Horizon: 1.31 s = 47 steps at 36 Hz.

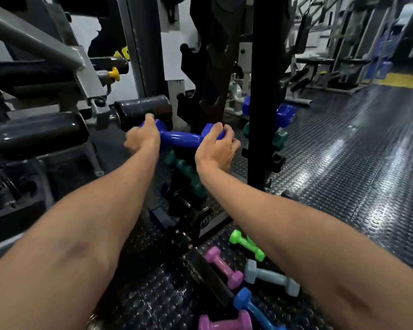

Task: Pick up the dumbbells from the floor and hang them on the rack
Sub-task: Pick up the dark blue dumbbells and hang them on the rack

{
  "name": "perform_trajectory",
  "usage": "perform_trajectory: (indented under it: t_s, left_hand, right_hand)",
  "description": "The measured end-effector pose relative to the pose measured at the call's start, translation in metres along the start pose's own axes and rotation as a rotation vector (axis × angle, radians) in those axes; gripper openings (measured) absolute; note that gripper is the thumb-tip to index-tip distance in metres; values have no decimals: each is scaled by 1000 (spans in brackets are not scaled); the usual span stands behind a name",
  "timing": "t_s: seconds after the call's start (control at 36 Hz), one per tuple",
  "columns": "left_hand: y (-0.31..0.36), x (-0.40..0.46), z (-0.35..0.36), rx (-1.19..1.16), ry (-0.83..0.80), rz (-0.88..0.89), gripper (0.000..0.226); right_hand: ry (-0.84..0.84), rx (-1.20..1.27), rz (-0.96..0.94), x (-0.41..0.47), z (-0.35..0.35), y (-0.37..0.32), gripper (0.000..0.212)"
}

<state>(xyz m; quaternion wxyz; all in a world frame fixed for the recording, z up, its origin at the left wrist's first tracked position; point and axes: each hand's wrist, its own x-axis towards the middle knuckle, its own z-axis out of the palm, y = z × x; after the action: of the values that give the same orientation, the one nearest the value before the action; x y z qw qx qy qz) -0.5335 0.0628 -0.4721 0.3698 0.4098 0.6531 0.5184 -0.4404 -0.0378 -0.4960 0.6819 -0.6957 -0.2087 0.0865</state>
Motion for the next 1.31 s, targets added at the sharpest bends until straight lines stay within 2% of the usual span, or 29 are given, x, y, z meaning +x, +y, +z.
perform_trajectory:
  t_s: [0.08, 0.25, 0.44, 0.56, 0.64, 0.75, 0.81, 0.89, 1.0, 1.08, 1.17, 1.31]
  left_hand:
    - [17, 5, 11, -116, -30, -29, 78]
    - [27, 18, 35, -150, -112, -21, 81]
    - [15, 51, 64, -28, -161, 9, 78]
    - [8, 64, 80, 99, -241, 128, 58]
    - [12, 74, 91, 186, -312, 145, 73]
    - [8, 77, 103, 125, -424, 11, 103]
    - [5, 76, 113, 135, -400, 32, 97]
    - [2, 76, 120, 162, -319, 60, 90]
    - [-13, 77, 108, 114, -400, 88, 93]
    - [-39, 76, 99, 31, -418, 83, 79]
    - [-70, 74, 89, 47, -417, 102, 72]
    - [-106, 41, 69, 116, -270, 232, 45]
  right_hand:
    - [15, 23, 25, 8, 3, -5, 53]
    - [76, 47, 45, 15, 16, -2, 52]
    - [110, 37, 67, 26, 35, 21, 41]
    - [153, -9, 18, 30, 40, 35, 42]
    - [167, -26, -32, 31, 44, 35, 42]
    - [108, -27, 153, 42, 43, 31, 38]
    - [19, -13, 215, 50, 34, 34, 38]
    - [-66, -9, 127, 53, 23, 41, 36]
    - [-90, 49, 93, 48, 18, 36, 36]
    - [-118, 89, 115, 41, 14, 32, 38]
    - [-173, 93, 131, 39, 7, 35, 46]
    - [-220, 132, 127, 30, -8, 60, 56]
